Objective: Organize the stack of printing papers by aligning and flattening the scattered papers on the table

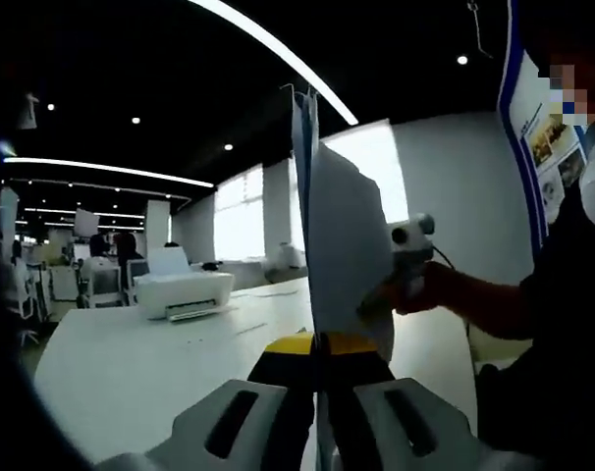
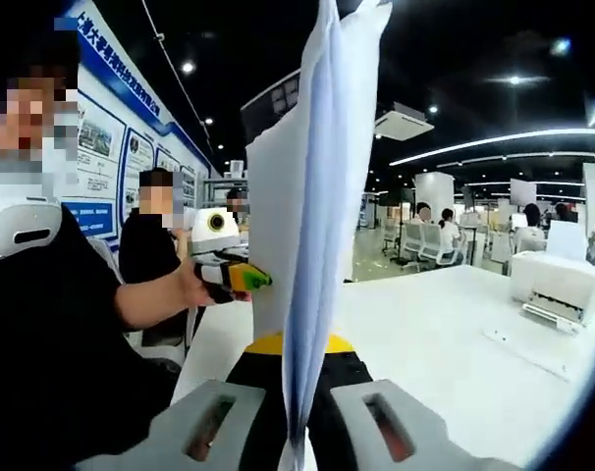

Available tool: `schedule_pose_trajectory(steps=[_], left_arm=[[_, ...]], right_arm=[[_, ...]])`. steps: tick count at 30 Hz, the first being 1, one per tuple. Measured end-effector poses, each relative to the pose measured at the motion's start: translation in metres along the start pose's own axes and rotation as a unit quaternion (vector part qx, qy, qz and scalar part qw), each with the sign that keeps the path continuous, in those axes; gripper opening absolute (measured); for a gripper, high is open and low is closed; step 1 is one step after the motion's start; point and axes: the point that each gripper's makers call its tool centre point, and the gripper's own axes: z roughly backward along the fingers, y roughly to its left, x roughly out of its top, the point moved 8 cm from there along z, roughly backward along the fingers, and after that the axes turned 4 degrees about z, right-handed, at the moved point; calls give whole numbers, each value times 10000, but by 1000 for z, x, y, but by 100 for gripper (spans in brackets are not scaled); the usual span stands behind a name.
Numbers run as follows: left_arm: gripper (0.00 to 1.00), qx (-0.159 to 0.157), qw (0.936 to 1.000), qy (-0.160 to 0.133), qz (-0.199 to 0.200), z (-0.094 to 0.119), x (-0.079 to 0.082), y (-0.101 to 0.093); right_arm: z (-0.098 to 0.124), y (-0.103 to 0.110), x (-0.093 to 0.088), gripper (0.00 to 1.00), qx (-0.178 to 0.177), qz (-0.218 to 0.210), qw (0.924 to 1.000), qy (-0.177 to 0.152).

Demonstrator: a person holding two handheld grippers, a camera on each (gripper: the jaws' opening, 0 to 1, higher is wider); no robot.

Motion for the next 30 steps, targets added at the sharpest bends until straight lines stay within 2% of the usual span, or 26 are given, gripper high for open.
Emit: schedule_pose_trajectory(steps=[5, 7, 9, 12, 17, 19, 21, 22, 23, 29, 30], left_arm=[[8, 6, 10000, -32, 72, -2, -5, 0], [18, 16, 9999, 32, 107, -4, -7, -1], [28, 15, 9999, 83, 132, -7, -9, -2], [27, 0, 9999, 138, 91, -8, -10, -3], [28, 62, 9998, 170, 54, -11, -7, -1], [28, 102, 9997, 193, 54, -13, -6, -1], [17, 55, 9997, 255, 25, -13, -5, -4], [6, 10, 9996, 289, -16, -12, -5, -5], [6, -5, 9994, 340, 108, -12, -5, -7], [8, 3, 9992, 397, 98, -9, 2, -12], [15, 55, 9988, 455, 162, -9, 0, -10]], right_arm=[[0, -2, -7, 2, 10, 10, 10000, -43], [2, -4, -9, 14, -76, 83, 9999, 33], [6, -5, -8, 17, -66, 75, 10000, -1], [15, -6, -2, 18, -76, 29, 9997, -246], [21, -5, -1, 18, -103, 84, 9996, -263], [21, -4, 1, 14, -80, 87, 9995, -290], [20, -3, 4, 3, -48, 67, 9994, -324], [20, -3, 5, 0, 4, 43, 9995, -327], [19, -3, 7, 0, 23, 28, 9994, -340], [18, -5, 11, 0, 16, -3, 9994, -359], [18, -7, 9, 7, -24, -71, 9995, -321]])
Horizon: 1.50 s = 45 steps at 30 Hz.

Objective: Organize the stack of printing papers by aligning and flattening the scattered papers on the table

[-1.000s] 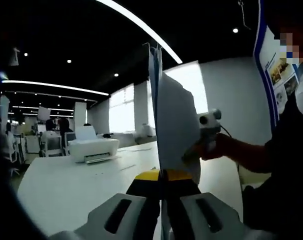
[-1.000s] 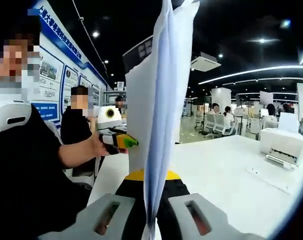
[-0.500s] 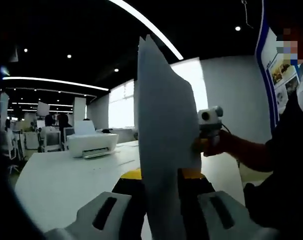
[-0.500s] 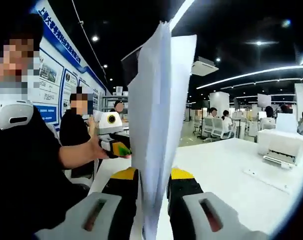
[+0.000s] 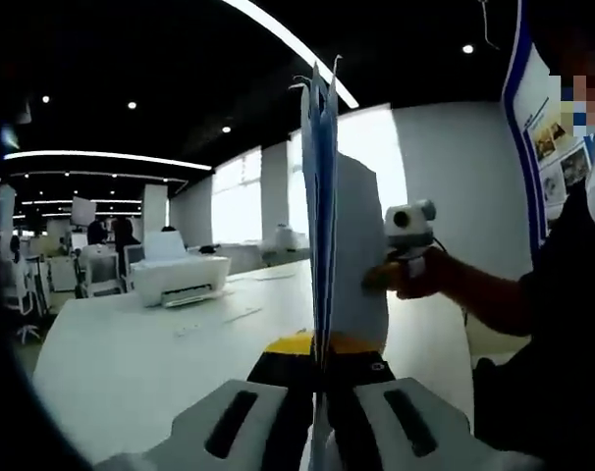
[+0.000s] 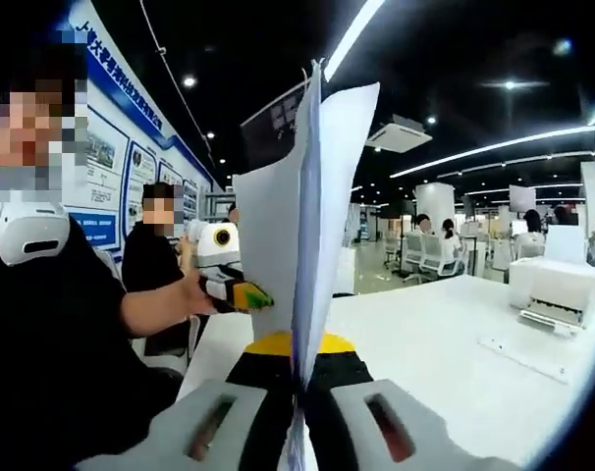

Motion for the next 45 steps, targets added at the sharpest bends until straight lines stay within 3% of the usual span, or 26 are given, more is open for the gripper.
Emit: schedule_pose_trajectory(steps=[2, 3, 5, 8, 12, 17, 21, 25, 28, 30, 34, 37, 41, 45], left_arm=[[30, 160, 9999, 28, 55, -2, -4, 6], [32, 164, 9997, 126, 118, -4, -8, 8], [31, 162, 9997, 119, 111, -5, -8, 15], [31, 129, 9997, 127, 174, -8, -11, 18], [17, -6, 9995, 231, 229, -13, -12, 17], [19, 277, 9987, 373, 184, -17, -12, 21], [6, 215, 9985, 507, 24, -18, -10, 20], [6, -11, 9976, 640, 268, -14, -4, 15], [6, -493, 9931, 628, 863, -6, 7, 8], [6, -775, 9886, 634, 1126, -2, 15, 2], [6, -904, 9856, 703, 1246, 0, 21, -3], [6, -1139, 9755, 777, 1712, 0, 17, -6], [6, -1413, 9550, 923, 2437, -2, 3, -11], [6, -1412, 9467, 1134, 2662, -10, -15, -10]], right_arm=[[1, -4, -4, 28, -111, -108, 9998, 82], [1, -4, -5, 29, -149, -95, 9998, 111], [5, -4, -7, 23, -139, -72, 9998, 129], [9, -2, -6, 22, -104, -81, 9999, 56], [7, -1, -7, 11, -79, -81, 9999, 82], [4, -2, -8, 0, -77, -145, 9999, 43], [2, 0, -6, 0, -21, -323, 9995, 8], [4, 5, 0, 0, 5, -368, 9993, 41], [12, 12, 12, 0, 239, -918, 9955, -61], [16, 17, 17, 0, 298, -1002, 9945, -95], [19, 27, 20, 0, 443, -1301, 9904, -127], [25, 33, 17, 0, 602, -1823, 9814, -61], [34, 38, 3, 0, 711, -2452, 9667, 165], [30, 25, -15, 0, 724, -2984, 9510, 370]])
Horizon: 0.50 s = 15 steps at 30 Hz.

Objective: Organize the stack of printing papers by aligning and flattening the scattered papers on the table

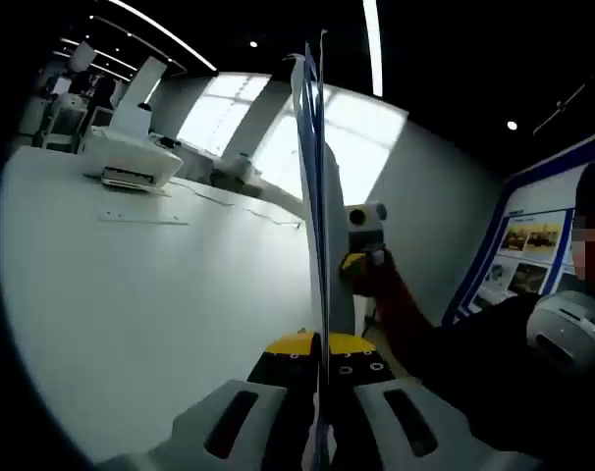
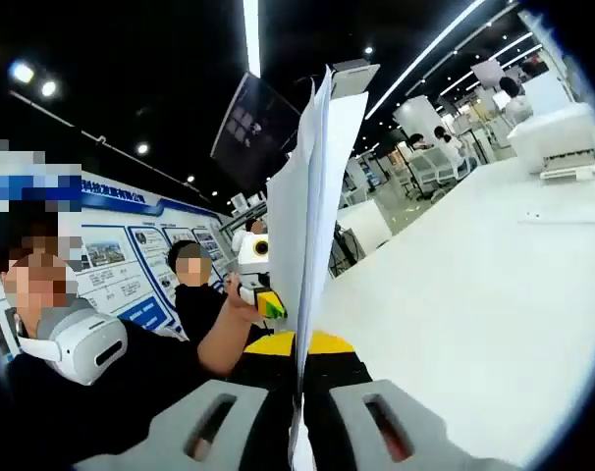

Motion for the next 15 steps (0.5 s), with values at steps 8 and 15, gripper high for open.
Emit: schedule_pose_trajectory(steps=[8, 15], left_arm=[[6, 253, 9989, 108, 370, -15, -17, 29], [6, 959, 9953, 146, -63, -26, -26, 53]], right_arm=[[-4, -40, -15, 0, -358, -359, 9987, 106], [-13, -67, -22, 0, -953, 84, 9951, 240]])
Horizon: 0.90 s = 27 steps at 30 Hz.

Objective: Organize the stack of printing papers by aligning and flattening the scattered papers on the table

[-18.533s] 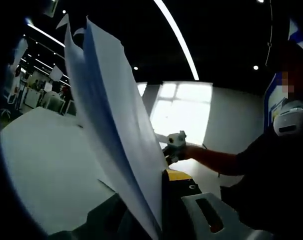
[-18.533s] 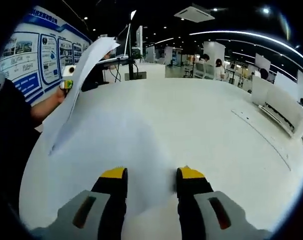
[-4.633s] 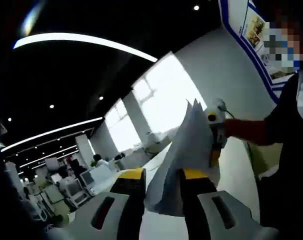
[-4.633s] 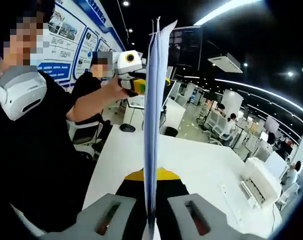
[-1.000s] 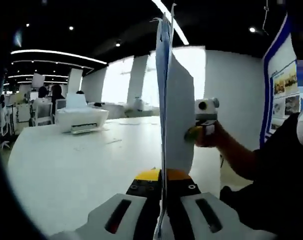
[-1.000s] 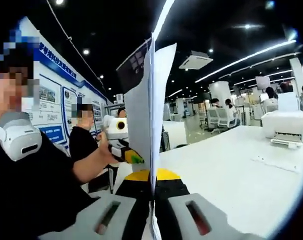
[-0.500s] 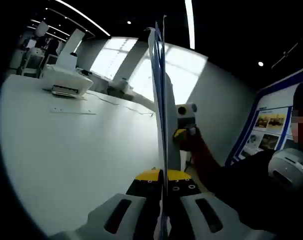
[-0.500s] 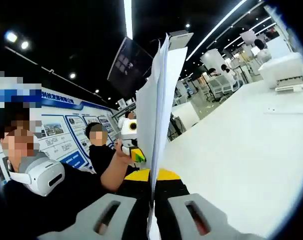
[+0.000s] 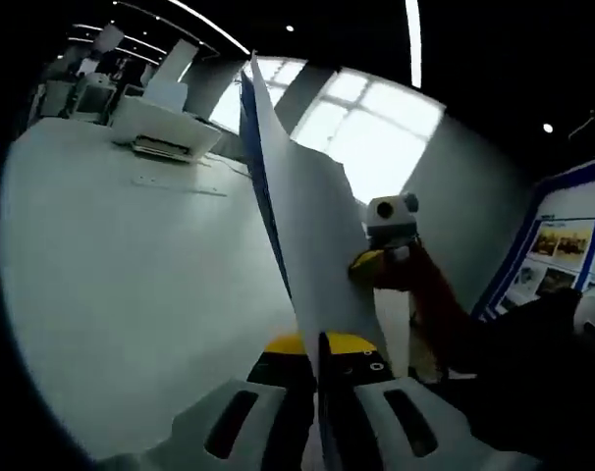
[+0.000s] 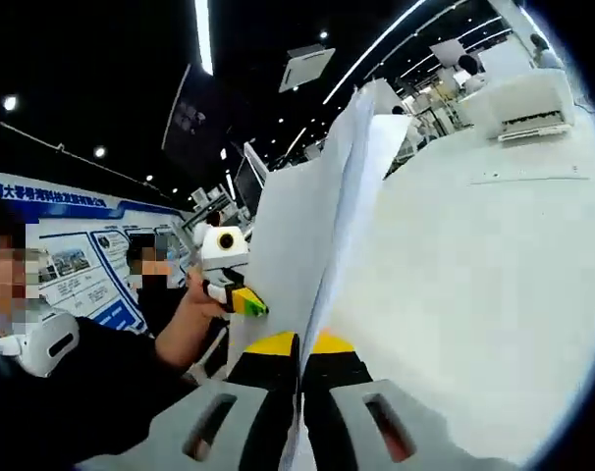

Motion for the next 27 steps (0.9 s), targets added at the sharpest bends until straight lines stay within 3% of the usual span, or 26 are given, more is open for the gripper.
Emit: schedule_pose_trajectory(steps=[6, 13, 16, 27], left_arm=[[7, 450, 9982, 152, -353, -10, -10, 17], [9, 715, 9955, 231, -580, -14, -14, 26], [15, 995, 9922, 252, -711, -15, -15, 33], [18, 1127, 9904, 379, -709, -17, -20, 42]], right_arm=[[-13, -11, -12, 0, -342, 260, 9990, 143], [-15, -37, -10, 0, -449, 294, 9984, 197], [-16, -43, -12, 0, -553, 385, 9973, 289], [-20, -52, -20, 0, -702, 321, 9959, 473]])
